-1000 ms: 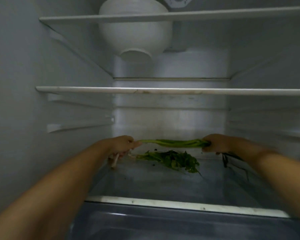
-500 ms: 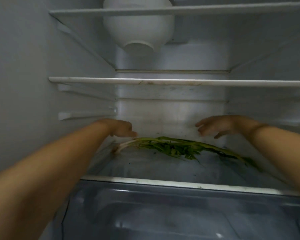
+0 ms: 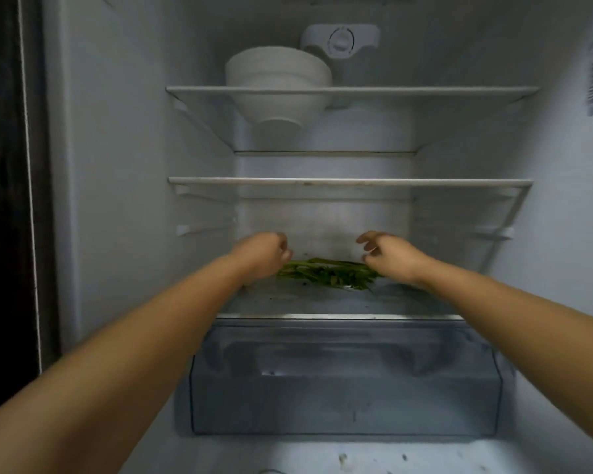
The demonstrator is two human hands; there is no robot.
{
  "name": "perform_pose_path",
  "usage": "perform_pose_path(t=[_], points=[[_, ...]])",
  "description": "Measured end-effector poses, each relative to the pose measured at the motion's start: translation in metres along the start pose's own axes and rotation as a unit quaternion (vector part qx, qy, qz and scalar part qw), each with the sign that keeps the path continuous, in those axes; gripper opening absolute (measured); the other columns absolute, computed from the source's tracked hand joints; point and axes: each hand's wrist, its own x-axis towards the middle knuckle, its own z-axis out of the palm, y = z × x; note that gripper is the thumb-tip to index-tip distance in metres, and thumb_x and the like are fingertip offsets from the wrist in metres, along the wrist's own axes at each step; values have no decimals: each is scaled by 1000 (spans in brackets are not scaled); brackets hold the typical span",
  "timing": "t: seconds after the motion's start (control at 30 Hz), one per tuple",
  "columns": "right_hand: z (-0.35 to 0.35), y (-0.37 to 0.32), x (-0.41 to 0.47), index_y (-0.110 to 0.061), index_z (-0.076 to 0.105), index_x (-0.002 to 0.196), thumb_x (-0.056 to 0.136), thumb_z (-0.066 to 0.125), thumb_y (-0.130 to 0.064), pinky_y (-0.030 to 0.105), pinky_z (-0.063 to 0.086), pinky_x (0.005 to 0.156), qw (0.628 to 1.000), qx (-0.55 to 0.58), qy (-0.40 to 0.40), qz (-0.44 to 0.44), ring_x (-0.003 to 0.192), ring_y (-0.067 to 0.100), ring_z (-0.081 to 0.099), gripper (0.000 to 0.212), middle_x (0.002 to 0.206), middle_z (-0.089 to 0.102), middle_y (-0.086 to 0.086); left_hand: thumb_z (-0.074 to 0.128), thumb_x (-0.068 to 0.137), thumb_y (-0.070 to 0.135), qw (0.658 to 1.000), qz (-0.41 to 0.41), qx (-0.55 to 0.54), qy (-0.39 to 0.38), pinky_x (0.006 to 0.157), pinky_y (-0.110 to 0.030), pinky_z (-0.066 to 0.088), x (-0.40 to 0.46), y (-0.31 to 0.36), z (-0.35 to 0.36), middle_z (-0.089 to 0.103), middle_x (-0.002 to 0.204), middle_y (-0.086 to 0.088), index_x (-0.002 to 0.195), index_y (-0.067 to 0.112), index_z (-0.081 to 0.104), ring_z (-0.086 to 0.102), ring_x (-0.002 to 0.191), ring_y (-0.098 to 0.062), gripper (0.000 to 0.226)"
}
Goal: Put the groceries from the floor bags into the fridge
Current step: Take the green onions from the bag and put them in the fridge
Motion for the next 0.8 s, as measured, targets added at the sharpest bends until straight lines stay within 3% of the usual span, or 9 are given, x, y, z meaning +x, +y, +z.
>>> perform_pose_path(t=[0.17,0.33,0.57,0.8], points=[[17,-10,-64,-19,40,138,92,52,-26,44,40,99,991,-110,79,8,126,29,44,47,136,46,10,44,95,30,992,-6,-25,125,79,-40,47,-66,24,32,62,113,-17,113,10,56,57,102,-36,29],[16,-34,-131,-19,41,137,91,52,-24,40,36,96,977,-157,142,-26,123,30,43,48,133,47,9,43,95,31,993,-4,-19,118,81,-37,45,-133,58,16,58,120,-12,118,14,53,55,108,-32,30],[23,-58,-238,-17,39,139,94,50,-22,43,34,100,986,-113,85,-86,127,28,39,46,137,44,6,41,97,30,990,-79,-19,111,82,-40,47,-259,102,5,56,122,-13,126,13,48,53,110,-32,34],[53,-87,-357,-18,40,139,93,48,-18,40,34,98,985,-80,-20,-153,125,27,41,46,138,44,5,44,95,30,974,-215,-61,43,82,-38,46,-439,124,38,59,118,-9,126,16,49,56,107,-29,35]])
